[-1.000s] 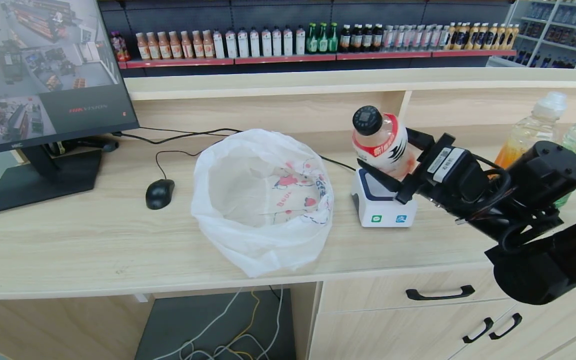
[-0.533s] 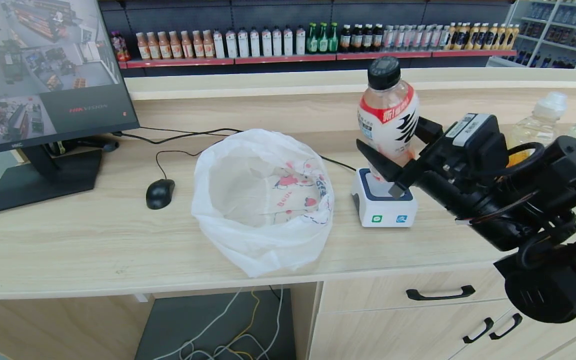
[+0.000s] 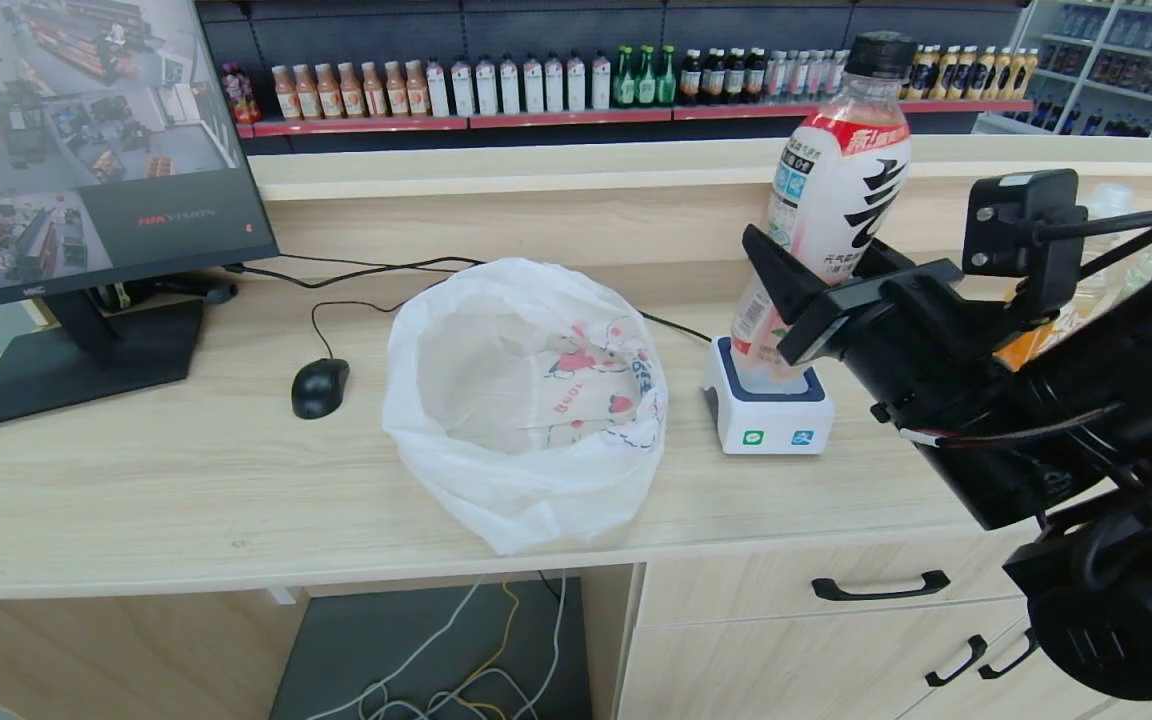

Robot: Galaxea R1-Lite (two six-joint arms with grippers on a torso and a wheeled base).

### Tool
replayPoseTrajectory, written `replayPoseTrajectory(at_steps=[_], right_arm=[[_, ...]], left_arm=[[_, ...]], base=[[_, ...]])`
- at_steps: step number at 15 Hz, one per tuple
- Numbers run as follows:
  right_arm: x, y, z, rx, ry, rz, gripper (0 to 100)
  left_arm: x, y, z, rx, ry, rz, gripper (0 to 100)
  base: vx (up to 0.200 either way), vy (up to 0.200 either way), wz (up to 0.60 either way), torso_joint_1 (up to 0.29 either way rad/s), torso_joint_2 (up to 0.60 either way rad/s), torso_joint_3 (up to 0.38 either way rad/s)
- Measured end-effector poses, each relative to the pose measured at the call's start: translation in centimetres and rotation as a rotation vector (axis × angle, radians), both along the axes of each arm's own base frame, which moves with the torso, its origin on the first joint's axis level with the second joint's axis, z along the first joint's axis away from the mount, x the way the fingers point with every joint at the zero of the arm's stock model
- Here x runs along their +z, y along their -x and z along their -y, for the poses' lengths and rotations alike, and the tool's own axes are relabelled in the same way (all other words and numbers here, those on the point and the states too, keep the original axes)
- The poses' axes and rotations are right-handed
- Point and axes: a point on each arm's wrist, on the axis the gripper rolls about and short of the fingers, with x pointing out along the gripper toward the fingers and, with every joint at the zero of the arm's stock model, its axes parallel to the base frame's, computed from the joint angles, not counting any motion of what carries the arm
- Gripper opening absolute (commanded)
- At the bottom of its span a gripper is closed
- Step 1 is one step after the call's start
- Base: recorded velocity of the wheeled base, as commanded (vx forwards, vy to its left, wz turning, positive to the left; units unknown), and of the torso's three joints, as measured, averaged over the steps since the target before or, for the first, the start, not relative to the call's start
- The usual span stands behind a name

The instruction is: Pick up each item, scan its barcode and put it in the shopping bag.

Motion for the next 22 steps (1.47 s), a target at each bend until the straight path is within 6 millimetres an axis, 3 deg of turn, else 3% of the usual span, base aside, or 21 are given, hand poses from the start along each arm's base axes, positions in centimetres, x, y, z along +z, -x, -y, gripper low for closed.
replayPoseTrajectory(at_steps=[10,16,22], right_arm=[[0.3,0.6,2.1,-0.074,-0.063,-0.030,0],[-0.3,1.7,0.6,-0.006,-0.046,-0.052,0],[0.1,1.6,1.7,-0.035,-0.064,-0.042,0]], left_arm=[[0.0,0.0,0.0,0.000,0.001,0.000,100],[0.0,0.0,0.0,-0.001,0.002,0.000,100],[0.0,0.0,0.0,0.001,0.003,0.000,100]], base=[[0.000,0.000,0.00,0.000,0.00,0.000],[0.000,0.200,0.00,0.001,0.00,0.002],[0.000,0.200,0.00,0.002,0.00,0.002]])
